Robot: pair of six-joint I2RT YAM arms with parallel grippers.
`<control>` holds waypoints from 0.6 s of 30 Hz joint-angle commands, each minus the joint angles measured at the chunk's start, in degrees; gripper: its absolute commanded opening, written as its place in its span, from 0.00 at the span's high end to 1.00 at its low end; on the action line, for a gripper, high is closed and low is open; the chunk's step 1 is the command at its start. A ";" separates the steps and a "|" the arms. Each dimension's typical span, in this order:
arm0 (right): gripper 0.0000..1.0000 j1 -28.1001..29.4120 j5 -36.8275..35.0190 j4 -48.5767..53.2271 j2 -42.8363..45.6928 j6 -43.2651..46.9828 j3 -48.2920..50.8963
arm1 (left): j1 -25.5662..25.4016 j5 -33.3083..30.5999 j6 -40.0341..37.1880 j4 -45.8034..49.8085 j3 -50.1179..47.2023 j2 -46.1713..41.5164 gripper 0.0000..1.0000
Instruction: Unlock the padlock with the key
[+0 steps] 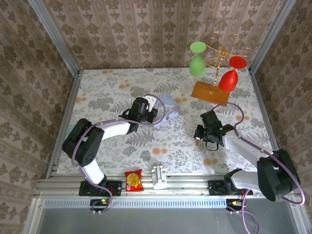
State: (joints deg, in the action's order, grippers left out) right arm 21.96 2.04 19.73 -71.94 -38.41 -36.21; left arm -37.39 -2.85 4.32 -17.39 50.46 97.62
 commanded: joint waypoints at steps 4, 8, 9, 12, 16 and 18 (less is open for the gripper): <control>1.00 1.65 2.75 -2.90 -6.14 0.60 -2.88 | 0.82 0.26 1.50 7.87 -3.20 -0.04 0.66; 1.00 4.35 0.80 -7.05 -9.25 -1.04 -2.81 | 0.85 0.52 1.83 7.29 -3.72 -0.08 0.65; 1.00 4.75 0.97 -8.32 -10.25 -1.58 -2.81 | 0.91 0.56 1.90 7.26 -3.70 0.02 0.66; 1.00 6.59 0.43 -10.98 -13.76 -2.41 -3.14 | 0.91 0.92 1.93 7.32 -3.55 0.27 0.66; 1.00 8.93 -1.21 -13.65 -16.48 -3.13 -3.00 | 0.91 0.39 1.85 7.82 -3.55 -0.24 0.65; 1.00 9.48 -1.12 -14.93 -17.81 -3.42 -2.58 | 0.91 -0.33 1.86 8.26 -3.52 -0.48 0.64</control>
State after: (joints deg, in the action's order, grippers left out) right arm 30.52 2.13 7.49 -87.35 -40.53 -38.65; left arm -37.06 -2.39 4.93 -17.63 49.45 96.77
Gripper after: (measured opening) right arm 0.054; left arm 0.359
